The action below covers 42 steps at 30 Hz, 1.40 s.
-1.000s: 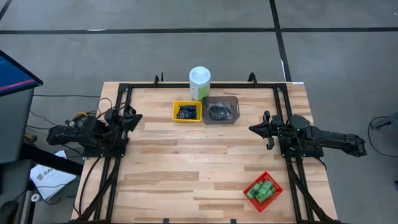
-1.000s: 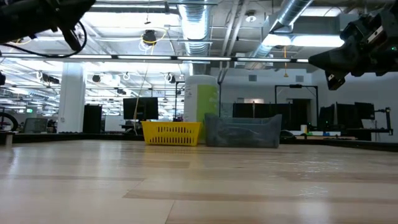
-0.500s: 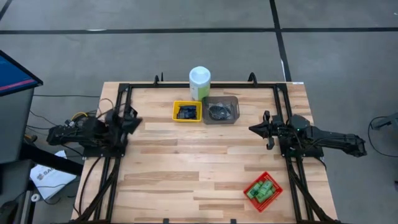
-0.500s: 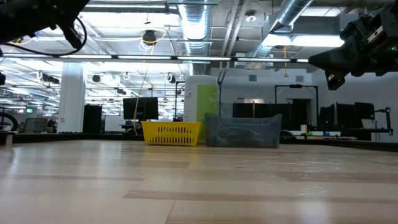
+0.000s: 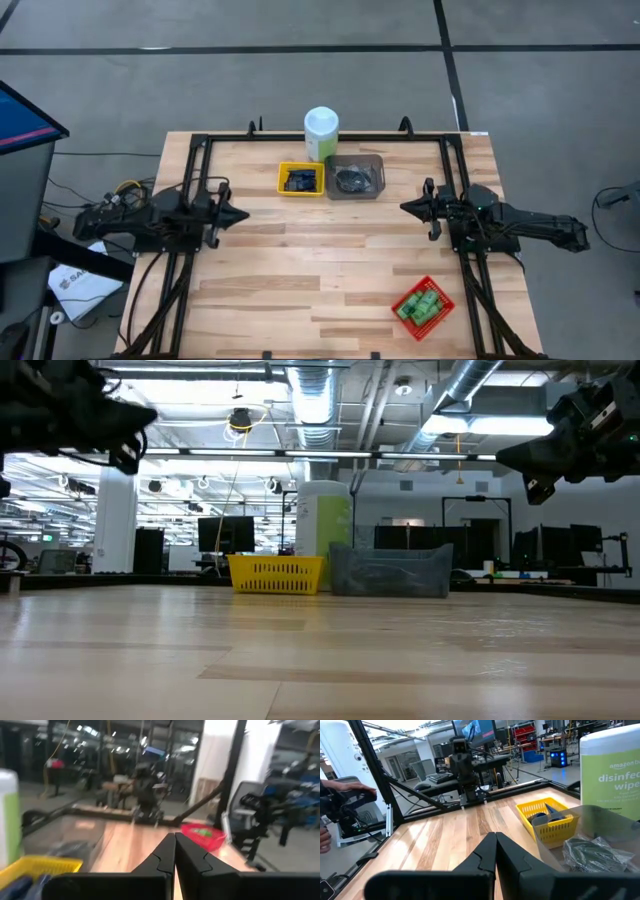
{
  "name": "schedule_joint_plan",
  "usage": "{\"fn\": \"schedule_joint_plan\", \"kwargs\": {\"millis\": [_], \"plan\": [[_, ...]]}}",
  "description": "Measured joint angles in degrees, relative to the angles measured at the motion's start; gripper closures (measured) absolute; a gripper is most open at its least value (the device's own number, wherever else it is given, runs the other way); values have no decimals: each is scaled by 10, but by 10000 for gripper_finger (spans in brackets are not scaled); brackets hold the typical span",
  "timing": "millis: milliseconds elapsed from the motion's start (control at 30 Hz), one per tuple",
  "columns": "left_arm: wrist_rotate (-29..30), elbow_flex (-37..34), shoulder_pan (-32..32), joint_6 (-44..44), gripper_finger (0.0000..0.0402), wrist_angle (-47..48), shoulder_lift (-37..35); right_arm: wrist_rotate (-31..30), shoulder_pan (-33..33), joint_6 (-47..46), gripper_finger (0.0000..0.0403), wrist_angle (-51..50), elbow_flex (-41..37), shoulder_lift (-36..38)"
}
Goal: Pick & Place Travel size toiletries
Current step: Return to Home Position
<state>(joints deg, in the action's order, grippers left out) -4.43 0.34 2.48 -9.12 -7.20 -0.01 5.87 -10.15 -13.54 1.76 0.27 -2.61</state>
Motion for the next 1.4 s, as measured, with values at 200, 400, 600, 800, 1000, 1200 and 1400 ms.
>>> {"fn": "schedule_joint_plan", "kwargs": {"millis": [200, 400, 600, 800, 1000, 1200, 1400], "plan": [[5, 0, 23, 17, 401, 55, 0, 0, 0, 0, 403, 0, 0, 0], [6, 0, 16, 47, 401, 57, 0, 0, 0, 0, 403, 0, 0, 0], [5, 0, 7, 48, 401, 55, 0, 0, 0, 0, 403, 0, 0, 0], [5, 0, 7, 48, 401, 50, 3, 0, 0, 0, 403, 0, 0, 0], [5, 0, 7, 48, 401, 46, 12, 0, 0, 0, 403, 0, 0, 0], [5, 0, 7, 48, 401, 41, 26, 0, 0, 0, 403, 0, 0, 0], [5, 0, 7, 48, 401, 42, 42, 0, 0, 0, 403, 0, 0, 0]]}}
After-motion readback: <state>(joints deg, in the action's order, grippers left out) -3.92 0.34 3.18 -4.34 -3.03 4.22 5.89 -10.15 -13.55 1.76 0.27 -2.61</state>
